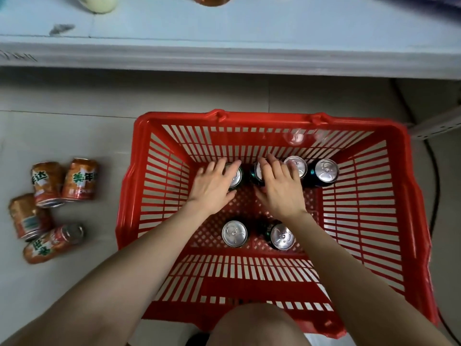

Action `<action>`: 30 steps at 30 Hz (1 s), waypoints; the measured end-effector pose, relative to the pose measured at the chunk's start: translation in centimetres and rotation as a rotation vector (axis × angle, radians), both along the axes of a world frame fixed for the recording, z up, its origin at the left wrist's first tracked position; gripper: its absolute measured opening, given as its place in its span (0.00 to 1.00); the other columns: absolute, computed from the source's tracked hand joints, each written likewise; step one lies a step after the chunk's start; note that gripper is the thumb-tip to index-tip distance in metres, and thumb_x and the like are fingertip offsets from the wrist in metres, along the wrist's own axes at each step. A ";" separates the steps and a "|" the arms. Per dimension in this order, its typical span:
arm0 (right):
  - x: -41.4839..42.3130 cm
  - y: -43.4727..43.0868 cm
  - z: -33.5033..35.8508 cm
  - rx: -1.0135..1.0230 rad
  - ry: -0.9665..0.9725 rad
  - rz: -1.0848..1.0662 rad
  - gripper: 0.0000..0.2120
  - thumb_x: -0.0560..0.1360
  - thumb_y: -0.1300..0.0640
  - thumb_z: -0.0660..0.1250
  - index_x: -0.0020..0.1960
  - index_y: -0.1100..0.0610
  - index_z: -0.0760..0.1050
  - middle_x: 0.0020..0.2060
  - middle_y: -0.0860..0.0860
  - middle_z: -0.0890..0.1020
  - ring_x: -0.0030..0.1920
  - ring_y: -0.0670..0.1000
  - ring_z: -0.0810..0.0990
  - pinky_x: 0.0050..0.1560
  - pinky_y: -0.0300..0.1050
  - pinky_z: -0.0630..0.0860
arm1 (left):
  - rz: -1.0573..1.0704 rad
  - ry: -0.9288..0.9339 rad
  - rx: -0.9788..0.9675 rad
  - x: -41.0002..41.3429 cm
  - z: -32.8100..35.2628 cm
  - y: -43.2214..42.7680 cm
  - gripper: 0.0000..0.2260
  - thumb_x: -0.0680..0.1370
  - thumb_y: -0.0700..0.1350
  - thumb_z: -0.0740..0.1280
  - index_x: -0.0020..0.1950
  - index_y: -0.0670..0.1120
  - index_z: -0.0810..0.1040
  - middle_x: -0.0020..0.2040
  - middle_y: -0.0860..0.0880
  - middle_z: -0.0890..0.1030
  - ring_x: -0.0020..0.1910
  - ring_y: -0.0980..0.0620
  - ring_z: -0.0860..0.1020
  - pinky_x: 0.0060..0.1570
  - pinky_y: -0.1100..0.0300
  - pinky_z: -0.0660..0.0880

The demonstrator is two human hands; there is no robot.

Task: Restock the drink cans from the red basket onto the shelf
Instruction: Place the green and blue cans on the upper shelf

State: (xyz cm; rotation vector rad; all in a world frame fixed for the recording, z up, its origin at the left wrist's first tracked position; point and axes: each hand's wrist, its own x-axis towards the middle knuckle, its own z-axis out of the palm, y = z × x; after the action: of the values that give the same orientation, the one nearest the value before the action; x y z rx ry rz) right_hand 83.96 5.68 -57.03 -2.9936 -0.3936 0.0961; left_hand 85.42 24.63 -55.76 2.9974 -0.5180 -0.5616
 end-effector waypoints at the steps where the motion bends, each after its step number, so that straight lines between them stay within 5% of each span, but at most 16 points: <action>1: 0.2 0.0 -0.3 -0.006 -0.008 0.002 0.34 0.72 0.47 0.71 0.72 0.59 0.64 0.65 0.61 0.75 0.64 0.60 0.75 0.70 0.62 0.63 | 0.005 0.008 -0.024 0.2 -0.2 -0.1 0.34 0.77 0.56 0.66 0.78 0.52 0.53 0.73 0.45 0.64 0.67 0.43 0.70 0.61 0.45 0.73; 5: 1.0 0.3 -0.8 -0.055 -0.044 0.005 0.34 0.69 0.46 0.74 0.69 0.59 0.68 0.54 0.58 0.78 0.54 0.59 0.78 0.67 0.62 0.65 | 0.073 0.057 -0.111 0.8 -0.5 -0.4 0.33 0.75 0.52 0.71 0.75 0.52 0.57 0.67 0.45 0.66 0.59 0.41 0.76 0.49 0.46 0.79; 14: 1.0 1.2 0.2 -0.034 -0.027 0.021 0.29 0.63 0.51 0.79 0.58 0.61 0.74 0.46 0.59 0.78 0.48 0.62 0.79 0.61 0.62 0.70 | 0.148 0.085 -0.186 0.5 0.3 -0.3 0.31 0.71 0.46 0.76 0.68 0.50 0.63 0.62 0.42 0.70 0.54 0.38 0.79 0.50 0.47 0.80; 21: -0.6 1.2 4.3 0.076 0.049 -0.008 0.27 0.63 0.59 0.78 0.57 0.61 0.71 0.48 0.59 0.76 0.48 0.61 0.76 0.42 0.54 0.77 | 0.193 0.097 -0.177 -0.7 4.2 0.9 0.31 0.70 0.46 0.77 0.67 0.50 0.63 0.65 0.40 0.70 0.56 0.35 0.79 0.50 0.47 0.80; 30: -2.1 1.8 13.9 0.106 0.181 -0.029 0.26 0.65 0.61 0.76 0.60 0.60 0.71 0.52 0.58 0.74 0.52 0.60 0.74 0.38 0.53 0.79 | 0.213 0.135 -0.177 -2.4 14.6 1.3 0.31 0.70 0.45 0.77 0.68 0.49 0.66 0.62 0.41 0.71 0.54 0.37 0.80 0.49 0.48 0.80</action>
State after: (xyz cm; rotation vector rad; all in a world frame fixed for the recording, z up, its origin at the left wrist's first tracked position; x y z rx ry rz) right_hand 81.90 7.43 -43.09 -2.8541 -0.3249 0.3303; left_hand 82.97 25.92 -41.20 2.7759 -0.2228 -0.6563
